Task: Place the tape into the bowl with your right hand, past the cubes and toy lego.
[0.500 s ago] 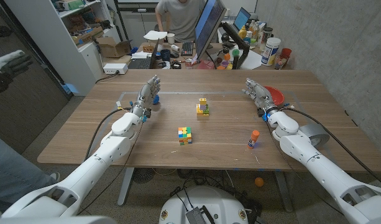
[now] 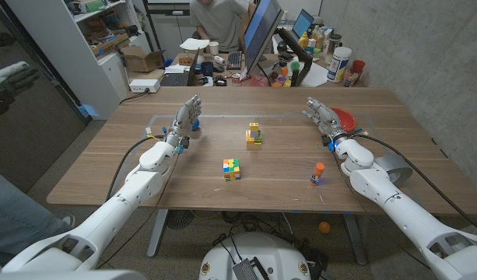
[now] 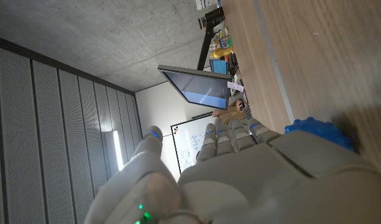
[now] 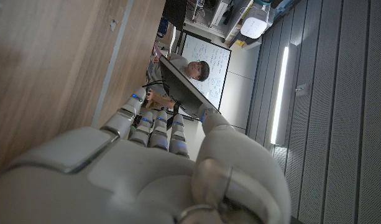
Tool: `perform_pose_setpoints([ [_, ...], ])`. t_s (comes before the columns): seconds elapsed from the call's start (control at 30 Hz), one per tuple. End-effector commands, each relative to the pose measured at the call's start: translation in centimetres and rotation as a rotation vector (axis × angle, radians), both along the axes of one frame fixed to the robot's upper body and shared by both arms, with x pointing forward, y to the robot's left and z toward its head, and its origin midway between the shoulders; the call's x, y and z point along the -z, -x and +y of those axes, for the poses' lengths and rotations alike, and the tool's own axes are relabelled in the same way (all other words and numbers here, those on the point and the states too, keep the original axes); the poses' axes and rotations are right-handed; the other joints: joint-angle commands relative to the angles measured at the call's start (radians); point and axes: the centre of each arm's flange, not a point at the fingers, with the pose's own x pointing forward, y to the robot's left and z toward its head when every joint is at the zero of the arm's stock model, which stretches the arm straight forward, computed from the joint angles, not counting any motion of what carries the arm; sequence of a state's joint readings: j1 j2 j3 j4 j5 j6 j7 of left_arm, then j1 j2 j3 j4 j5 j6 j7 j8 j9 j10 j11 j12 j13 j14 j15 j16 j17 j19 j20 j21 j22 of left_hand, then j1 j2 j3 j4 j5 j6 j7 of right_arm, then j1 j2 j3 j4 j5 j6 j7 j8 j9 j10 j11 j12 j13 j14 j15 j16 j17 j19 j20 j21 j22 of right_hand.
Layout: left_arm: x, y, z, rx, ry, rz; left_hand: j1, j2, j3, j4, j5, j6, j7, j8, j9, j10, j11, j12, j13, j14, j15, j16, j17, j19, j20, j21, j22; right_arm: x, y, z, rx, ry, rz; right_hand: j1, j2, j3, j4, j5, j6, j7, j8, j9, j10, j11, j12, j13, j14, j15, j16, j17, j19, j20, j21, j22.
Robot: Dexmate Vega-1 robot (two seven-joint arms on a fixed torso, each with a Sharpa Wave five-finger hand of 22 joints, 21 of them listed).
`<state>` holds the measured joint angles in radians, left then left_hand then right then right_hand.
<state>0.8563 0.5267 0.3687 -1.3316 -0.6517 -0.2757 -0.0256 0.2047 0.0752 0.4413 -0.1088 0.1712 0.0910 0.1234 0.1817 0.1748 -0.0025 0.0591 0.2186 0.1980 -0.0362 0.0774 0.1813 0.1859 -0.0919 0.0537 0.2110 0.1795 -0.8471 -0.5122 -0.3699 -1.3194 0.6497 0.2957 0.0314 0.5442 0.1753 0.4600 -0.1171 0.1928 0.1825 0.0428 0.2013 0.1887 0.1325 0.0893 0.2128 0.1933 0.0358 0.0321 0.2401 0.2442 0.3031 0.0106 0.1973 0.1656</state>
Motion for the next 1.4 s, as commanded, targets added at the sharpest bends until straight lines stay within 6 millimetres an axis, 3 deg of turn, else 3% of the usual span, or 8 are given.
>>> perform_pose_setpoints([
  [0.03,0.1,0.2,0.0,-0.002,-0.009,0.005,0.012,-0.002,0.004,-0.006,0.004,0.001,0.003,0.006,0.005,0.001,0.003,0.004,0.003,0.000,0.013,0.005,0.001,-0.003,0.008,0.002,0.001,-0.6,0.2,0.1,0.003,0.005,-0.022,0.006,0.002,0.006,0.002,0.005,0.009,-0.002,0.003,0.004,0.010,0.001,0.003,0.004,0.005,0.008,0.005,0.001,0.013,-0.002,0.005,0.005],
  [0.9,0.3,0.4,0.6,-0.015,-0.005,0.008,0.014,-0.003,0.004,-0.010,0.004,0.005,-0.005,0.008,0.005,0.005,-0.003,0.004,0.002,0.004,0.010,0.007,-0.002,-0.007,0.019,-0.003,0.002,-3.6,3.0,-1.5,0.050,0.063,-0.103,0.009,-0.002,0.005,-0.001,0.005,0.015,-0.002,0.002,0.005,0.019,0.004,0.003,0.005,0.035,0.021,0.015,-0.001,0.040,0.021,0.011,0.005],
  [1.4,-0.8,0.7,0.6,-0.027,-0.025,-0.009,0.019,-0.001,0.006,-0.014,0.004,0.011,-0.008,0.010,0.005,0.010,-0.002,0.004,0.002,0.007,0.011,0.009,-0.003,-0.004,0.021,-0.003,0.002,-5.1,6.5,-1.5,0.085,0.104,-0.190,0.010,-0.006,0.003,-0.004,0.007,0.017,0.002,0.001,0.006,0.035,0.015,0.006,0.006,0.065,0.037,0.024,-0.003,0.078,0.043,0.018,0.005],
])
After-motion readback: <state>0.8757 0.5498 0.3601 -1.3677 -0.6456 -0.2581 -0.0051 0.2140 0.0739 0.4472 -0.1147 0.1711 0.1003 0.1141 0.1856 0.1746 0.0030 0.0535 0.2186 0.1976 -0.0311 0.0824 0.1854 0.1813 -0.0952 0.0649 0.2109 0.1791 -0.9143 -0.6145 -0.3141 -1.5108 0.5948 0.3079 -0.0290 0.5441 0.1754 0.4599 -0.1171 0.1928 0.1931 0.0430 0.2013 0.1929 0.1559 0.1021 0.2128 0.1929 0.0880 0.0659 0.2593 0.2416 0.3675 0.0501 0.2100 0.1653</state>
